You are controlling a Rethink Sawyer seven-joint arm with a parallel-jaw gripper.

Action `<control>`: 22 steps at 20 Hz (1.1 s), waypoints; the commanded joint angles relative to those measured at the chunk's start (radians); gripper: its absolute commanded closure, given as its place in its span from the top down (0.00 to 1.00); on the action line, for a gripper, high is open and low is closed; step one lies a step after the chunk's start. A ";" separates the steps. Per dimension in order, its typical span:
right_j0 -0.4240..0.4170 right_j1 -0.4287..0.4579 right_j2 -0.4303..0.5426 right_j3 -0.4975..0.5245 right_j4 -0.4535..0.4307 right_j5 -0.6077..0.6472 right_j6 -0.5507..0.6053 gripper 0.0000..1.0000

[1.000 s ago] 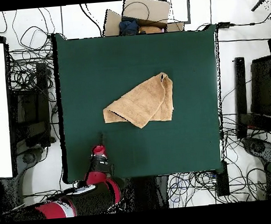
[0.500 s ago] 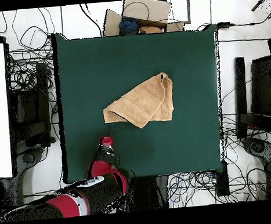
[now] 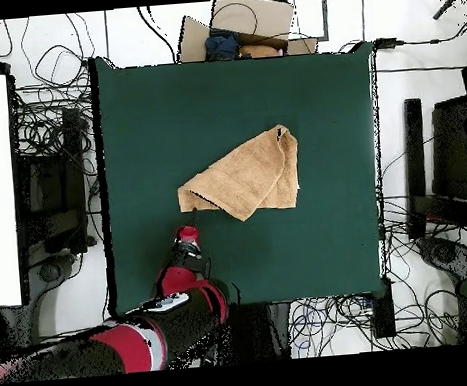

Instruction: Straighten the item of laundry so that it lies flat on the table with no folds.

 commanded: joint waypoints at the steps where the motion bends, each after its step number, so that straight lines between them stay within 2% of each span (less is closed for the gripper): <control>1: -0.021 0.141 0.051 -0.181 0.031 0.043 0.161 1.00; 10: 0.002 0.131 0.030 -0.175 0.055 0.065 0.156 1.00; 13: -0.005 0.106 0.031 -0.178 0.033 0.102 0.157 1.00; 17: -0.049 0.070 0.034 -0.188 -0.037 0.148 0.154 1.00; 22: -0.090 0.093 0.036 -0.228 -0.069 0.150 0.151 1.00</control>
